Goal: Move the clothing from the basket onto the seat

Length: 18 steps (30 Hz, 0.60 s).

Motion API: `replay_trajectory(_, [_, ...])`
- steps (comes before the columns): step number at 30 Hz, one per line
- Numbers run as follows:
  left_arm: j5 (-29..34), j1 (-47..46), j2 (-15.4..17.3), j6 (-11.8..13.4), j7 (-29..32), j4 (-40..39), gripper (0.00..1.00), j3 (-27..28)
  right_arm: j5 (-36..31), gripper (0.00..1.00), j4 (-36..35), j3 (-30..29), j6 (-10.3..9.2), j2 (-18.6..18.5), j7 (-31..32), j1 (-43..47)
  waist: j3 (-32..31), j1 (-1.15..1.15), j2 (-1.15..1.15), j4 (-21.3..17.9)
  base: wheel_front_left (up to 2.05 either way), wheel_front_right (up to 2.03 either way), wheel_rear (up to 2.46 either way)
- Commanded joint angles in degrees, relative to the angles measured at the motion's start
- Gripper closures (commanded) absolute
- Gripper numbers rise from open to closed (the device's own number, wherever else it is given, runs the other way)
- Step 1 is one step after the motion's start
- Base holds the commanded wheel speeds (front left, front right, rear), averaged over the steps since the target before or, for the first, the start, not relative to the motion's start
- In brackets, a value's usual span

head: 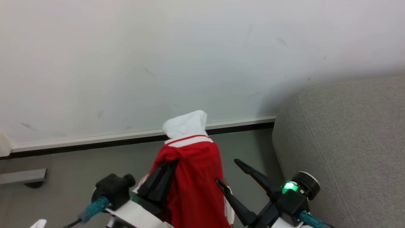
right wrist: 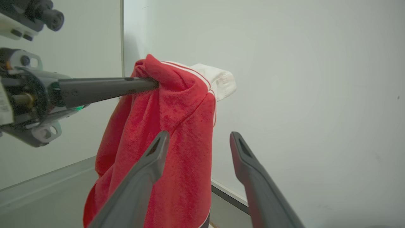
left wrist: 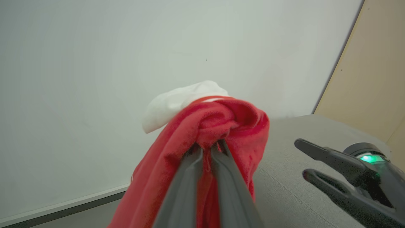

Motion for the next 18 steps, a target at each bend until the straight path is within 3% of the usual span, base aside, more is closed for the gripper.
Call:
replay_trajectory(1, [-0.25,-0.50,-0.10,-0.55,0.49,-0.78,1.00,-0.81,2.44,0.00,1.48,2.27,-0.13,-0.75,0.04,-2.35,-0.03,0.00,0.00,0.06,0.00,0.00,0.00])
replay_trajectory(7, [-0.74,-0.99,0.25,-2.18,2.14,-2.20,1.00,-5.12,8.05,0.00,7.57,9.41,-0.12,-2.09,0.04,-8.11,-0.08,0.00,0.00,0.76,0.00,0.00,0.00])
replay_trajectory(12, [-1.75,-1.22,0.29,-2.97,2.85,-2.46,1.00,-8.04,11.49,0.00,10.06,11.32,-0.12,-0.48,0.04,-9.50,-0.18,0.00,0.00,1.39,0.00,0.00,0.00])
replay_trajectory(13, [-1.86,-1.27,0.38,-3.08,3.00,-2.38,1.00,-8.52,12.17,0.25,10.26,11.79,-0.12,-0.37,0.04,-9.81,-0.20,0.00,0.00,1.45,0.00,0.00,0.00])
replay_trajectory(14, [-1.93,-1.38,0.50,-3.18,3.06,-2.19,1.00,-8.93,12.88,0.63,10.41,12.34,-0.12,-0.27,0.04,-10.00,-0.22,0.00,0.00,1.49,0.00,0.00,0.00])
replay_trajectory(15, [-2.05,-1.47,0.55,-3.18,3.02,-1.96,1.00,-9.20,13.56,0.91,10.51,12.73,-0.12,-0.07,0.04,-10.06,-0.24,0.00,0.00,1.50,0.00,0.00,0.00])
replay_trajectory(16, [-2.15,-1.57,0.59,-3.22,2.92,-1.76,1.00,-9.43,14.07,1.00,10.48,12.95,-0.12,0.06,0.04,-10.22,-0.27,0.00,0.00,1.49,0.00,0.00,0.00])
replay_trajectory(18, [-2.31,-1.77,0.71,-3.26,2.65,-1.29,1.00,-9.68,14.97,1.00,10.39,13.23,-0.12,0.14,0.04,-10.41,-0.33,0.00,0.00,1.39,0.00,0.00,0.00])
